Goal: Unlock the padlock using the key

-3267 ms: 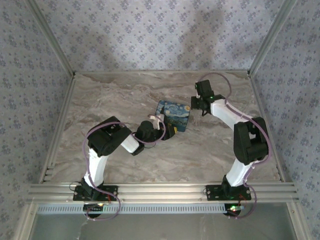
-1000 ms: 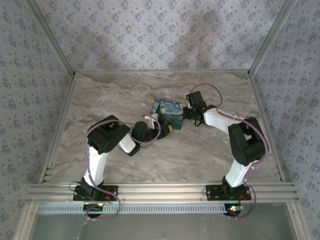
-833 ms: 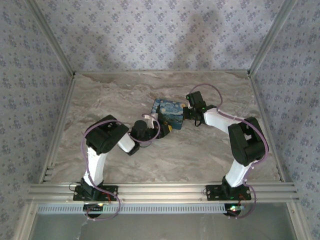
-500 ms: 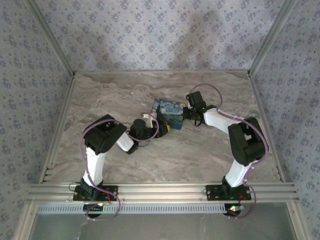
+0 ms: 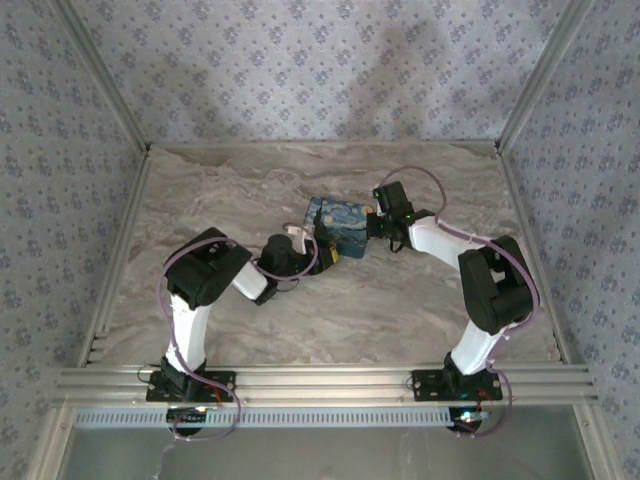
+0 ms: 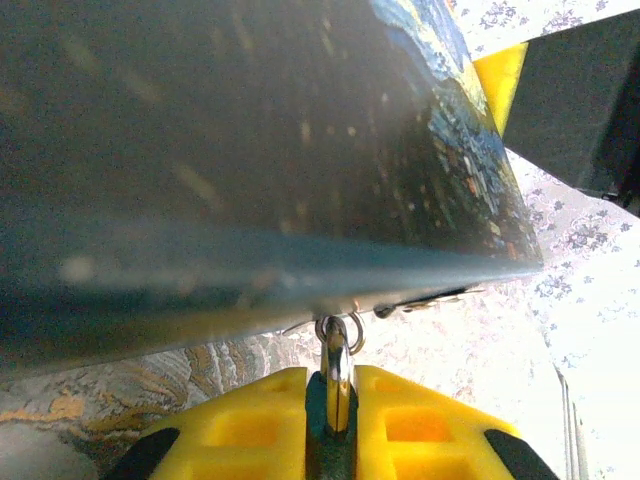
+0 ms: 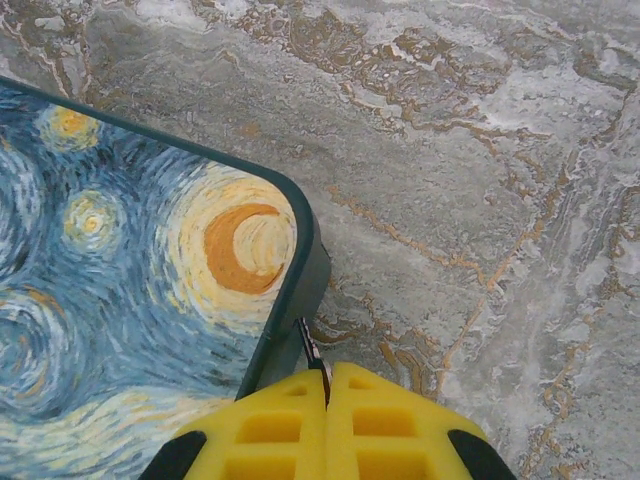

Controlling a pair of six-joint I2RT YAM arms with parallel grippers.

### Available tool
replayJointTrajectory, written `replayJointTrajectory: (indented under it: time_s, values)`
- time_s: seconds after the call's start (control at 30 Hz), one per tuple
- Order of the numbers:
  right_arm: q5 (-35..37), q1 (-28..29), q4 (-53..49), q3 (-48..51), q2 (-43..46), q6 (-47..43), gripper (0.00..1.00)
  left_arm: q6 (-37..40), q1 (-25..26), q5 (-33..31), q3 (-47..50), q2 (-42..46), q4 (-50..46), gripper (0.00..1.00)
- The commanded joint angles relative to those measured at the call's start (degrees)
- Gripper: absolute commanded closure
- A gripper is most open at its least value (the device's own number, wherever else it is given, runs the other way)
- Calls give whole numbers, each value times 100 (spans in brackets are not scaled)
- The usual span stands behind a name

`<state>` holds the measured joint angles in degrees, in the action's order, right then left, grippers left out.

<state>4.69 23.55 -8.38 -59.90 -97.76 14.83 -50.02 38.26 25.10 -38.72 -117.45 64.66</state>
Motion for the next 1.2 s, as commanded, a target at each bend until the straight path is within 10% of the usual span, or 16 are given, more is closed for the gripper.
replayJointTrajectory:
  time_s: [0.0, 0.43, 1.17]
  values:
    - [-112, -41, -75, 73, 263, 20, 100, -197, -4, 157, 58, -127, -1205, 90]
    - [-843, -395, 71, 807, 1739, 67, 100, -706, 23, -72, -83, 769, -2334, 93]
    - [-3172, -870, 392, 2993, 5180, 1021, 100, -2283, 804, -978, -835, 417, -1633, 93]
